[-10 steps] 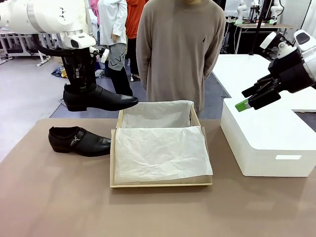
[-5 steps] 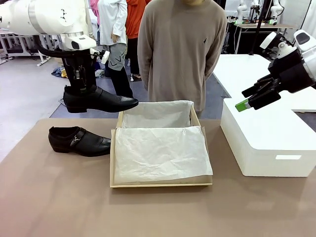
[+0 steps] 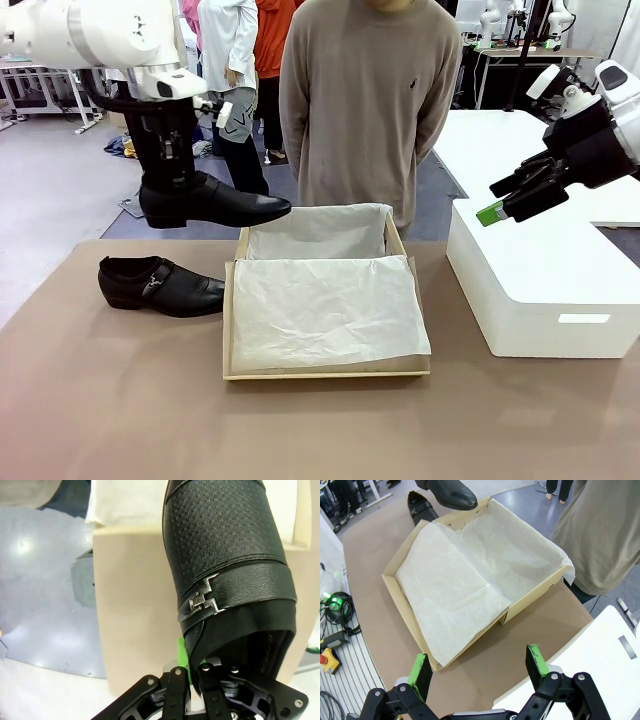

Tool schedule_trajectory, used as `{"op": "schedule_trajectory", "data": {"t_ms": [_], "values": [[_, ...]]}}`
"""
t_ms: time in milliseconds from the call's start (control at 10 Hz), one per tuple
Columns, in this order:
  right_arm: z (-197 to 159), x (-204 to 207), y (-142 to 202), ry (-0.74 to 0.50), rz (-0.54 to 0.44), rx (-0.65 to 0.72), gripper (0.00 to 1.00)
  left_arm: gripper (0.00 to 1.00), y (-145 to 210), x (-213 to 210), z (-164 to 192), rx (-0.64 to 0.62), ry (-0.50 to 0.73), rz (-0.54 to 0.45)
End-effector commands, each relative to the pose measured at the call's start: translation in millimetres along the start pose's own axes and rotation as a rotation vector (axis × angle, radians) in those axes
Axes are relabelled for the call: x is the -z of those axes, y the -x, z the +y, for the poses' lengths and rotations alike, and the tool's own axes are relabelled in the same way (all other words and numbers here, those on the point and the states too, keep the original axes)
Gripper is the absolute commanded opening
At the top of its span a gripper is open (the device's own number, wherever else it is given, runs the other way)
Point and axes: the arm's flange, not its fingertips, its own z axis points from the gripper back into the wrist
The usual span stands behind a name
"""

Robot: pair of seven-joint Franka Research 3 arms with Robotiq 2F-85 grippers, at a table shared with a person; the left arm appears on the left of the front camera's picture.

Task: Pack the shoes into the box.
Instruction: Place one shoe of the Shoes into the Shoes Box.

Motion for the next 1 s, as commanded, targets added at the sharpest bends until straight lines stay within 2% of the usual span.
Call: {"op": "schedule_trajectory", "data": {"t_ms": [0,200,600,900], "values": [[-3,1,0,-0.016,-0.021,-0.018,1.00,0.00,-38,-21,2,-0.033,0.028,0.017],[-3,1,0,-0.016,-0.021,-0.018,1.00,0.00,-72,-23,5,-0.027,0.055,0.043],[-3,1,0,-0.016,-0.021,-0.018,1.00,0.00,-139,-1,12,0.017,0.071,0.060],[-3,1,0,-0.016,-0.021,-0.018,1.00,0.00,-165,20,13,0.101,0.057,0.041]]}}
